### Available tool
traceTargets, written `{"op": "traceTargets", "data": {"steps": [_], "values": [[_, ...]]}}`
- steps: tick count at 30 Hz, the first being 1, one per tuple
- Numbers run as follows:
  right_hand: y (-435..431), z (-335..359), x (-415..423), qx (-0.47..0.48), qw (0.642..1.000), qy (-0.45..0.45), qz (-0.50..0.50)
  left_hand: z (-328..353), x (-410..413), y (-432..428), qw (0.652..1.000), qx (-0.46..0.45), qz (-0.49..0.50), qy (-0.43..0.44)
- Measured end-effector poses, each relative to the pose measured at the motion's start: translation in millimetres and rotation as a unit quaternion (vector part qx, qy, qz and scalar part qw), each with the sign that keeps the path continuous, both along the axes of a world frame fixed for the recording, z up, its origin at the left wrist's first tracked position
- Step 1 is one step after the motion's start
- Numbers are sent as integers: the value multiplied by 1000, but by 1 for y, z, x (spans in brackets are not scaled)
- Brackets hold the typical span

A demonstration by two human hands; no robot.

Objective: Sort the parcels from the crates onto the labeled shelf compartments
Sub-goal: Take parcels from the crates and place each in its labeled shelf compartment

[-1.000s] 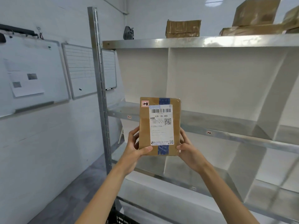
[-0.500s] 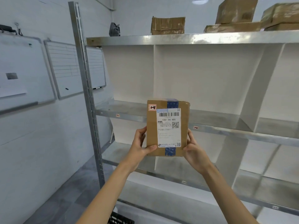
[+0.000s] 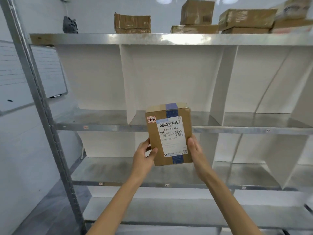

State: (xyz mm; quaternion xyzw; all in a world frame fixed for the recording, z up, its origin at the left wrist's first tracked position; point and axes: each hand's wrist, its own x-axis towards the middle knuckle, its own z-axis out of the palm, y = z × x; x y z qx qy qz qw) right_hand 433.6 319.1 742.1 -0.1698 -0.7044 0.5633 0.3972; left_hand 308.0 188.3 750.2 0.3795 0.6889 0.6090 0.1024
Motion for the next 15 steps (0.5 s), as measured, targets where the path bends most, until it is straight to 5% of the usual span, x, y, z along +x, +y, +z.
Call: {"op": "traceTargets", "data": {"steps": [15], "values": [[47,-20,238,20,943,95,-318,0,206,137,979,22,-198,37]]}}
